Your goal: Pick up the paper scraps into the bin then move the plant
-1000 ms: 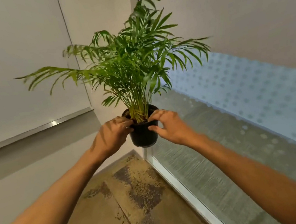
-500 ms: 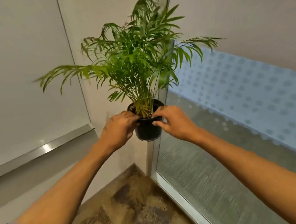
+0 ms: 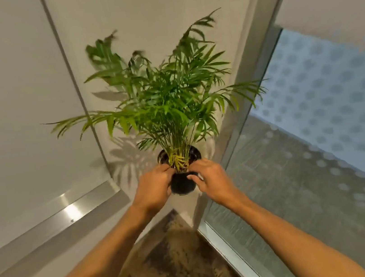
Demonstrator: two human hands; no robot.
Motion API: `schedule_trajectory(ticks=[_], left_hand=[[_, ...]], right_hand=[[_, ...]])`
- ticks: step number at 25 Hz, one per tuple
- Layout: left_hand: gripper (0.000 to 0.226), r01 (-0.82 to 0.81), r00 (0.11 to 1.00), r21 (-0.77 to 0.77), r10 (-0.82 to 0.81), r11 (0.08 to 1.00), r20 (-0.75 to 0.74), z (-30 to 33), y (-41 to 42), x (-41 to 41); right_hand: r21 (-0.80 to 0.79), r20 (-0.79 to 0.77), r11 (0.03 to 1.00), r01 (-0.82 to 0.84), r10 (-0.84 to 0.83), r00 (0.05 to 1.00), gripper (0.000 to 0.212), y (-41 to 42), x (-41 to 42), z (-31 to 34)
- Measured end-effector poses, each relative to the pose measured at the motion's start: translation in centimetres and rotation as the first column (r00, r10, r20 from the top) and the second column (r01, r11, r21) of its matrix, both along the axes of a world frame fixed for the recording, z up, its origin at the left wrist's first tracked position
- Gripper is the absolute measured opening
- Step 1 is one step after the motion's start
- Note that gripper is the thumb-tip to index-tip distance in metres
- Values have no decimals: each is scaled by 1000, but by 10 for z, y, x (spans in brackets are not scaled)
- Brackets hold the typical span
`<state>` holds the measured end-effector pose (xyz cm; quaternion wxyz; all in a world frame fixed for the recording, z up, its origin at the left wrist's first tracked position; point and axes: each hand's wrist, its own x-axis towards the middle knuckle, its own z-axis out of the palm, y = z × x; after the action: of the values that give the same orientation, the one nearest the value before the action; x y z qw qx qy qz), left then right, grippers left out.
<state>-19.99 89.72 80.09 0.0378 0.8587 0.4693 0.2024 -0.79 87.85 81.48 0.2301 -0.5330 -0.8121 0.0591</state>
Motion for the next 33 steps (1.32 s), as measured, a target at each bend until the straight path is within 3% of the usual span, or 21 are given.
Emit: schedule_trajectory(ticks=[6, 13, 16, 19, 22, 25, 27, 30, 33], left_hand=[[26, -72, 996, -107, 65, 992, -67, -223, 64, 22], [30, 13, 996, -57, -18, 998, -87, -515, 97, 27], [34, 2, 974, -82, -21, 997, -226, -613, 105, 30], [32, -167, 923, -146, 102, 975, -371, -707, 112, 34], [32, -233, 911, -224, 132, 946, -390, -767, 118, 34], [25, -121, 888, -85, 69, 989, -455, -795, 117, 34], [15, -128, 894, 2, 116, 992, -433, -800, 114, 39], [22, -236, 904, -104, 179, 966, -389, -780, 100, 40], [31, -219, 970, -142, 199, 965, -141, -681, 86, 35]], right_hand=[[-90, 37, 995, -41, 44, 998, 15, 73, 22, -224], [21, 38, 989, -145, 145, 989, 12, 119, 34, -529], [25, 38, 987, -157, 156, 987, 11, 131, 35, -640], [41, 67, 983, -179, 176, 982, 13, 136, 36, -729], [11, 103, 988, -153, 151, 983, 18, 135, 35, -781], [-75, 115, 992, -106, 114, 987, 9, 136, 37, -815], [-154, 130, 985, -78, 99, 987, 22, 133, 36, -815], [-124, 109, 991, -43, 57, 992, 34, 117, 33, -769], [-68, 36, 997, -30, 32, 999, 18, 97, 25, -666]])
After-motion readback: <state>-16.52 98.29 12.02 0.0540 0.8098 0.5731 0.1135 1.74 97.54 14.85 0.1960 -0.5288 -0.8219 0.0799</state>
